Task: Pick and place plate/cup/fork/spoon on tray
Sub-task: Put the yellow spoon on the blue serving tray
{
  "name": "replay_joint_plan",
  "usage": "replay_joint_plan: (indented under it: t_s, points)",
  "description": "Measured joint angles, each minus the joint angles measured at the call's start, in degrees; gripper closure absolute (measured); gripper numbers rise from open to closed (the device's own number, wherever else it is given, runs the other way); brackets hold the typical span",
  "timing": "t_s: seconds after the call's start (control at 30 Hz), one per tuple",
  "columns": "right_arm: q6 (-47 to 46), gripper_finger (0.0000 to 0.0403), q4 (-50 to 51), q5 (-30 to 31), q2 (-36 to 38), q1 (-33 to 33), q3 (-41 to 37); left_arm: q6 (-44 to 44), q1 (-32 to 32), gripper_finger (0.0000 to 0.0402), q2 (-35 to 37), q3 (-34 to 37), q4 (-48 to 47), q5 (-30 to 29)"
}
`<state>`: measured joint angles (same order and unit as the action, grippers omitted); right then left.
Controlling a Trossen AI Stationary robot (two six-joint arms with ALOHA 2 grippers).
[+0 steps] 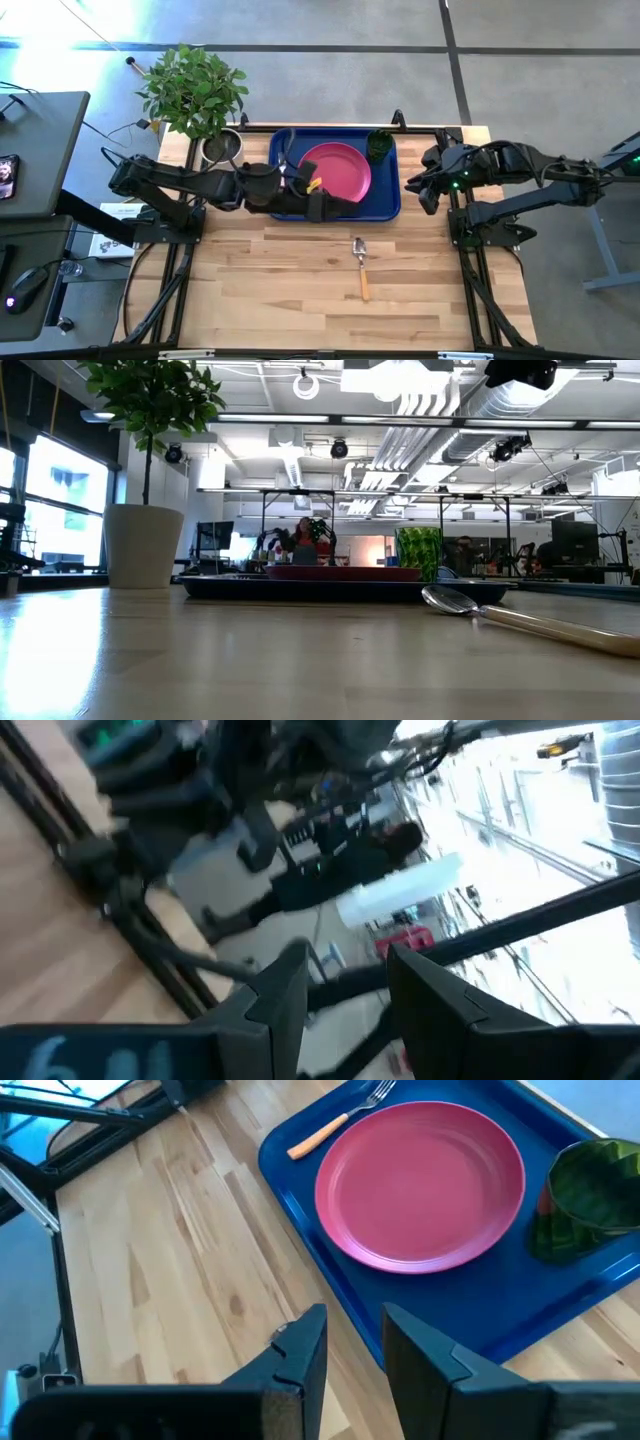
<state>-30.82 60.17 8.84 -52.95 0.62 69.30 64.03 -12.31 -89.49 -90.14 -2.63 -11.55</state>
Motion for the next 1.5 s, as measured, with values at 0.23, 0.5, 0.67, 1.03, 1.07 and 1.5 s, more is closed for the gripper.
replay_joint_plan:
  t_s: [0.23, 0.5, 0.67, 1.03, 1.07, 1.5]
  points:
    - [1.3, 0.0316, -0.01, 0.01, 0.0, 0.0, 0.0, 0.97, -0.99, 0.0273, -3.0, -7.42, -13.93, -8.75]
    - [1.96, 0.0316, 0.95, -0.02, -0.02, 0.0, 0.0, 6.29, -1.32, 0.0273, -11.22, -12.22, -17.71, -6.64]
    - [2.81, 0.0316, 3.12, -0.37, 0.0, 0.0, 0.0, 7.84, -1.58, 0.0273, -16.77, -18.01, -21.78, -7.1]
    - [2.81, 0.0316, 4.85, -0.02, -0.02, 0.0, 0.0, 18.98, -2.54, 0.0273, -27.11, -20.71, -29.73, -6.54]
    - [2.79, 0.0316, 4.89, -0.02, -0.04, 0.0, 0.0, 20.02, -2.56, 0.0273, -27.73, -20.83, -30.17, -6.58]
    - [2.4, 0.0316, 4.85, 0.0, -0.18, 0.0, 0.0, 27.89, -3.22, 0.0273, -33.78, -20.68, -30.96, 1.51]
